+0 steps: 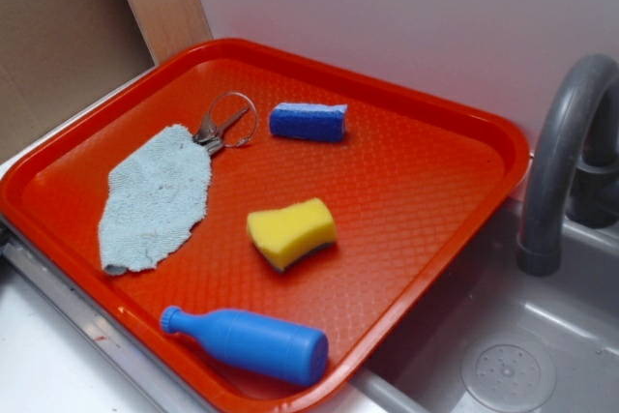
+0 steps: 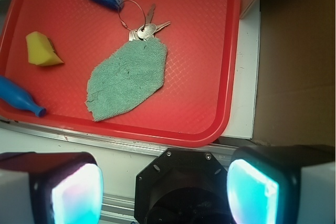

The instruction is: Grab the green sponge.

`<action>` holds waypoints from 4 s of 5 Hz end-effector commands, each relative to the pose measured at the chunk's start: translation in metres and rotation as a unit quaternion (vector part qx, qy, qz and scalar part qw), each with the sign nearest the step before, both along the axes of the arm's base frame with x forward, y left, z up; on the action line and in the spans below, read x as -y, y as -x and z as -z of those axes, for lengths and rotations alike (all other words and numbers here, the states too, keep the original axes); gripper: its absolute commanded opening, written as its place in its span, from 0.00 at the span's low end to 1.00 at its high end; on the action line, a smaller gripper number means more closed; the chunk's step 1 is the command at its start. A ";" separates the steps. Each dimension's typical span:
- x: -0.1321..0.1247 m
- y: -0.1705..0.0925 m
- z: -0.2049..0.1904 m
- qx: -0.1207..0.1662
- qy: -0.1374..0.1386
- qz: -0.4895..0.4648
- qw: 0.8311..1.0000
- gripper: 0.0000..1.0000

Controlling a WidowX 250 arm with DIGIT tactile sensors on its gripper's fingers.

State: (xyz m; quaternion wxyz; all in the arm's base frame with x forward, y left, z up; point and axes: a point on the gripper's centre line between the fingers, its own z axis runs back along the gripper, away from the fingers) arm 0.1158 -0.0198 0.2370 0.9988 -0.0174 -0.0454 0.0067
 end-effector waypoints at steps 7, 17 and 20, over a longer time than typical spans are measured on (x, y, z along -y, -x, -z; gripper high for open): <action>0.166 -0.086 0.066 -0.082 -0.014 0.254 0.964 1.00; 0.229 -0.096 0.178 -0.199 -0.079 0.226 0.950 0.00; 0.123 -0.077 0.064 -0.073 0.010 -0.029 0.997 0.00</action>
